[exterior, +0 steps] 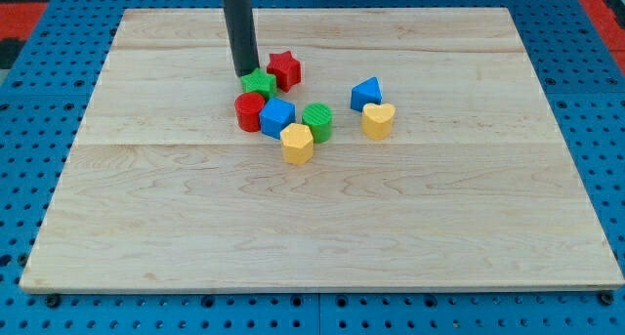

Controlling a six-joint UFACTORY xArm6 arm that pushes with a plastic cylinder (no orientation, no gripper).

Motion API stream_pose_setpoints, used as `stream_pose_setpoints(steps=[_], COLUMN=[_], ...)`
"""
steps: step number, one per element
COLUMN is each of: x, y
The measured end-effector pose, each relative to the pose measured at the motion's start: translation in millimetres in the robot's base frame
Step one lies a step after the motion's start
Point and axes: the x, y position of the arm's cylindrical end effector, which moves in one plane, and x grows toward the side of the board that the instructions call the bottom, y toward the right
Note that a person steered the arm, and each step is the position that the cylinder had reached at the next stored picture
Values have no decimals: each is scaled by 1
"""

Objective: Separate the red blocks and the yellow heart from the group of blocks

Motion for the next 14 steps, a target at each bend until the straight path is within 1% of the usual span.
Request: stream_pose_setpoints(steps=[1,2,3,4,5,6,7,8,9,10,11,12,13,14], x=[67,101,102,53,3,-11,-29,-4,46,93,108,89,53,60], y=[29,59,53,53,77,151,166,174,145,127,132,164,178,252])
